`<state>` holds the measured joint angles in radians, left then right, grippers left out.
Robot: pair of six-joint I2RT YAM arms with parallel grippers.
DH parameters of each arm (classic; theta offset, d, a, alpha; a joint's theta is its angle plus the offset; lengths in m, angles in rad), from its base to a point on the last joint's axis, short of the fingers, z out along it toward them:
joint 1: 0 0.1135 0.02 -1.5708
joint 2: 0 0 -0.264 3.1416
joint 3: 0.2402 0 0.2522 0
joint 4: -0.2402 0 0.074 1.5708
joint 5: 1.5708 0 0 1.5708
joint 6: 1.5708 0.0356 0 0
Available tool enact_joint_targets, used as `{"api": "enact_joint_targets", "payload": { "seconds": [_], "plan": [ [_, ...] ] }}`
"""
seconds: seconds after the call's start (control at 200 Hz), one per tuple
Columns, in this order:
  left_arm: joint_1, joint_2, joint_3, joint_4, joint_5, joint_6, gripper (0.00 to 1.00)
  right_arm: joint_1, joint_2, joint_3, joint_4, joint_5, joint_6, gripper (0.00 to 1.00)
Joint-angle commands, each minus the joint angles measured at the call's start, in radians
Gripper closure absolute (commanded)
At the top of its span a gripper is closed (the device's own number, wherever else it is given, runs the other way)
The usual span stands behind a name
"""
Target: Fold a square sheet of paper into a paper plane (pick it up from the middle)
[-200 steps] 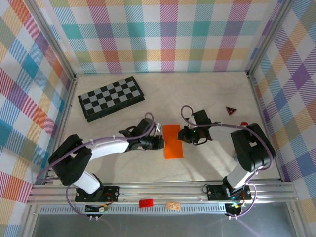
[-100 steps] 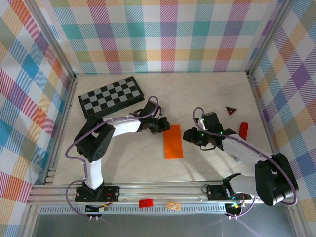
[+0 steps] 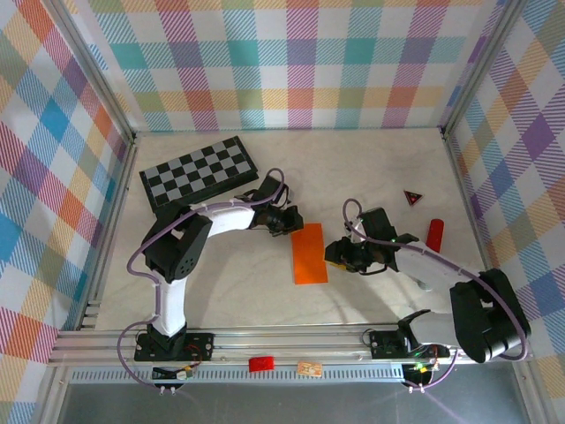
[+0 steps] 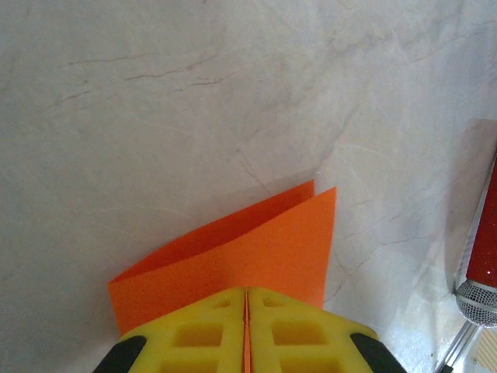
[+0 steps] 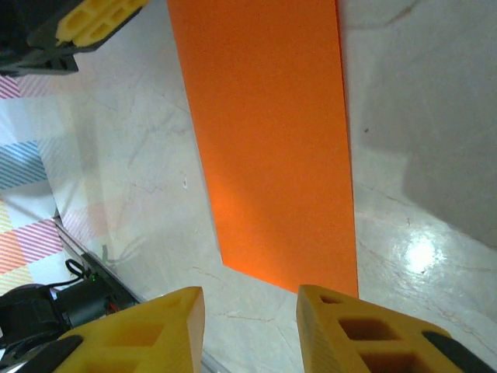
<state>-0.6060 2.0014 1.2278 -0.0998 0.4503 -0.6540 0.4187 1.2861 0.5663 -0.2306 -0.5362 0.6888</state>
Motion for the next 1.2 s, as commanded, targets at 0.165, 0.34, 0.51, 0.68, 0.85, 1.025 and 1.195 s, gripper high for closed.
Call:
{"api": "enact_joint_targets", "payload": {
  "seconds": [0.165, 0.34, 0.51, 0.68, 0.85, 1.025, 1.195],
  "plan": [
    [0.009, 0.049, -0.048, -0.007, 0.021, 0.048, 0.89, 0.000, 0.039, -0.011, -0.038, -0.090, 0.013, 0.55],
    [0.011, 0.044, -0.083, 0.018, 0.018, 0.057, 0.89, 0.004, 0.103, -0.005, -0.045, -0.134, -0.003, 0.51],
    [0.011, 0.050, -0.083, 0.022, 0.025, 0.061, 0.88, 0.011, 0.127, 0.000, 0.001, -0.157, 0.018, 0.51],
    [0.011, 0.051, -0.085, 0.026, 0.034, 0.068, 0.88, 0.011, 0.169, 0.021, 0.062, -0.195, 0.030, 0.57],
    [0.011, 0.056, -0.086, 0.027, 0.044, 0.070, 0.87, 0.008, 0.240, 0.069, 0.086, -0.177, 0.018, 0.62],
    [0.011, 0.054, -0.088, 0.026, 0.045, 0.071, 0.87, -0.014, 0.279, 0.088, 0.126, -0.200, 0.010, 0.63],
    [0.009, 0.053, -0.098, 0.043, 0.057, 0.065, 0.86, -0.050, 0.325, 0.101, 0.141, -0.235, -0.028, 0.73]
  ]
}}
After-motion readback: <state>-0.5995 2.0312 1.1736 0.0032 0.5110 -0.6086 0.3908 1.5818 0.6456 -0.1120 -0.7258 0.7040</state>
